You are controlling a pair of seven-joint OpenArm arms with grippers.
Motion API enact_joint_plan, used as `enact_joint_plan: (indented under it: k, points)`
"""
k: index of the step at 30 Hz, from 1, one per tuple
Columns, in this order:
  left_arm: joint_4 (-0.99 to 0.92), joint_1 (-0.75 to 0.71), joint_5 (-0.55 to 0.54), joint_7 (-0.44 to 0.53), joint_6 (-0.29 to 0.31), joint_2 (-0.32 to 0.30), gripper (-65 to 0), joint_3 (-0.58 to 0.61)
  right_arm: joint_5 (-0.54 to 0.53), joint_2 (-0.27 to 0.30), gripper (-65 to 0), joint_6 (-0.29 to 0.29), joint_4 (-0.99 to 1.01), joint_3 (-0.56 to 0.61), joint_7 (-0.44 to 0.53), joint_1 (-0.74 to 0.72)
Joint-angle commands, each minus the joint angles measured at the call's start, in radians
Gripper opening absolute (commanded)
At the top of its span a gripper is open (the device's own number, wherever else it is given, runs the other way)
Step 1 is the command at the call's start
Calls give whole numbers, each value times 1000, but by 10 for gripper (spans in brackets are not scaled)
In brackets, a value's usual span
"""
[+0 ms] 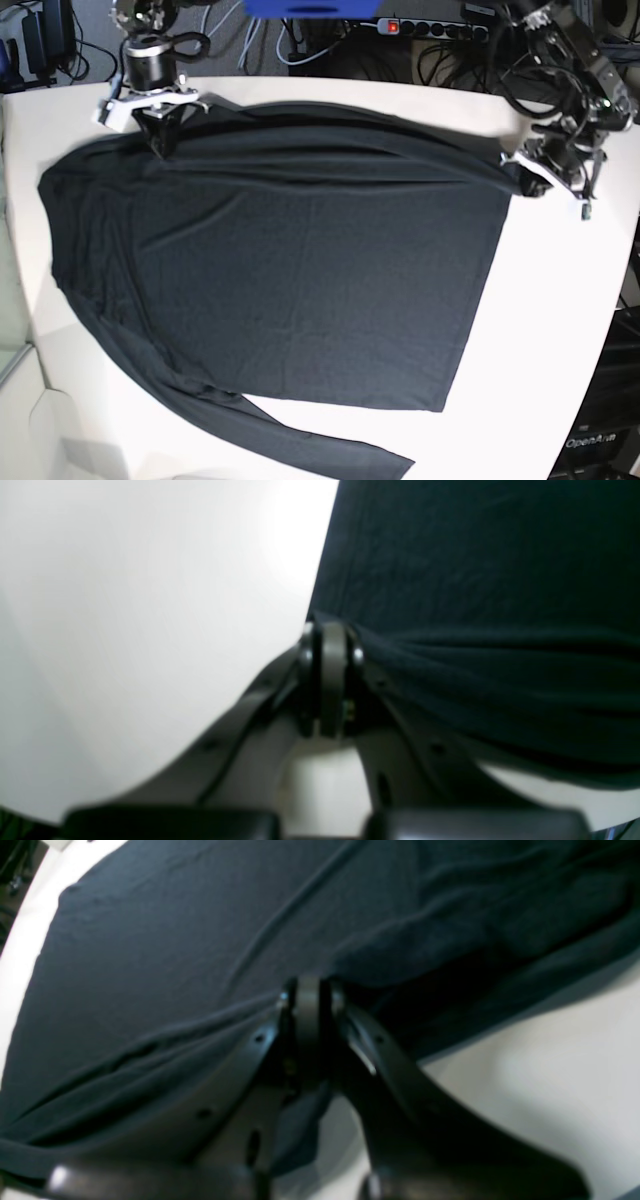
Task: Fold the T-shirt properly
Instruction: 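Slide the right gripper along the shoulder edge and grasp it again, then hold the shoulder edge with both grippers and adjust the right grip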
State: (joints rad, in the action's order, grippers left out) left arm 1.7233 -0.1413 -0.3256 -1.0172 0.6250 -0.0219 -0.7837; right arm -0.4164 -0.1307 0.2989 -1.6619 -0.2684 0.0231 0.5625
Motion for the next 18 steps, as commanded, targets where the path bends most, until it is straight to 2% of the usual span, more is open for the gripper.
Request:
enact_joint_plan:
  k: [1, 5, 12, 17, 18]
  points:
    - [17, 16, -16, 7, 2, -11, -650, -4, -3, 3, -640, 6, -19, -1, 24, 3]
    - [24, 38, -16, -22, 2, -11, -650, -4, -3, 4, -636, 6, -19, -1, 24, 3]
    - [19, 33, -10, -16, 2, -10, -650, -4, -5, -2, -629, 6, -10, -2, 22, 31]
    - [17, 33, -7, -16, 2, -10, -650, -4, -3, 7, -505, 6, -14, 42, -28, 34]
    - [17, 33, -7, -18, 2, -10, -650, -4, -3, 24, -474, 6, -17, 54, -33, 34]
